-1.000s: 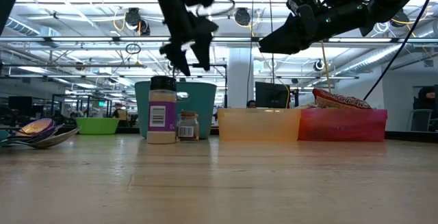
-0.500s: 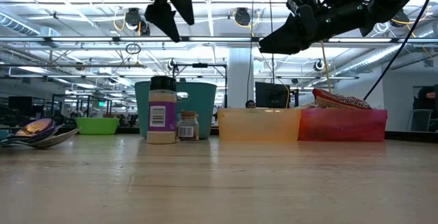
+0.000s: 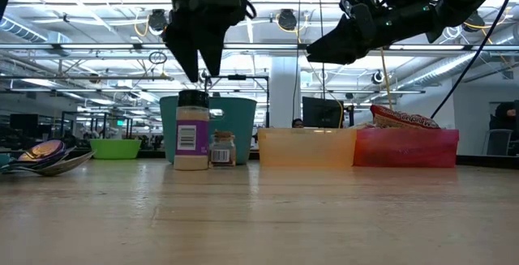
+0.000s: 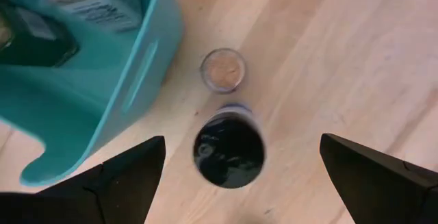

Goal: Pick & Place Food Item
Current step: Put the black and purple seasoning bottle into the green bin

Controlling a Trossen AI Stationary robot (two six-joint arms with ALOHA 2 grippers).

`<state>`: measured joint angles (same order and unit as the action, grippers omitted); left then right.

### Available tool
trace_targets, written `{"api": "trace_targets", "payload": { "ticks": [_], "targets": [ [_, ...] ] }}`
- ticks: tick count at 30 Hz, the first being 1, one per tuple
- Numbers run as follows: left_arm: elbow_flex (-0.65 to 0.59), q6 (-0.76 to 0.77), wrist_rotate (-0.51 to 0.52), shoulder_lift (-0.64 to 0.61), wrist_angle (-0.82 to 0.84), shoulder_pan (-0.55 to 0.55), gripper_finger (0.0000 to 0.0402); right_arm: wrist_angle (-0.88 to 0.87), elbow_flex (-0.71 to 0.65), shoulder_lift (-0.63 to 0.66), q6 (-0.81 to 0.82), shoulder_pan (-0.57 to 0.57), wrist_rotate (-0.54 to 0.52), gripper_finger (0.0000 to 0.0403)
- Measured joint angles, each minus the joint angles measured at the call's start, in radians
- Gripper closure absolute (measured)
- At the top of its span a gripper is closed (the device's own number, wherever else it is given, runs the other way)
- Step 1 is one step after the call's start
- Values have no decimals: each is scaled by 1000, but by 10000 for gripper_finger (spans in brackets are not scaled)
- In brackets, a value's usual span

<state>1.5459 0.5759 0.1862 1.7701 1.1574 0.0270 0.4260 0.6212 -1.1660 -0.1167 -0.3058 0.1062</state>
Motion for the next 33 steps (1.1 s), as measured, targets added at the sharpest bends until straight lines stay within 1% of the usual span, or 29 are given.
{"api": "trace_targets", "payload": {
  "ticks": [7, 9, 16, 19, 21, 33],
  "targets": [
    [-1, 16, 9, 7, 19, -25, 5, -4, 0, 0, -4, 0, 0, 85],
    [-18, 10, 3, 7, 10, -36, 5, -6, 0, 0, -5, 0, 0, 85],
    [-121, 16, -77, 7, -67, -71, 5, -8, 0, 0, -6, 0, 0, 85],
    [-148, 13, -96, 7, -111, -73, 5, -4, 0, 0, -5, 0, 0, 85],
    [-155, 9, -109, 7, -116, -73, 5, -2, 0, 0, -5, 0, 0, 85],
    [-157, -18, -100, 7, -115, -73, 5, 4, 0, 0, 0, 0, 0, 85]
  ]
}}
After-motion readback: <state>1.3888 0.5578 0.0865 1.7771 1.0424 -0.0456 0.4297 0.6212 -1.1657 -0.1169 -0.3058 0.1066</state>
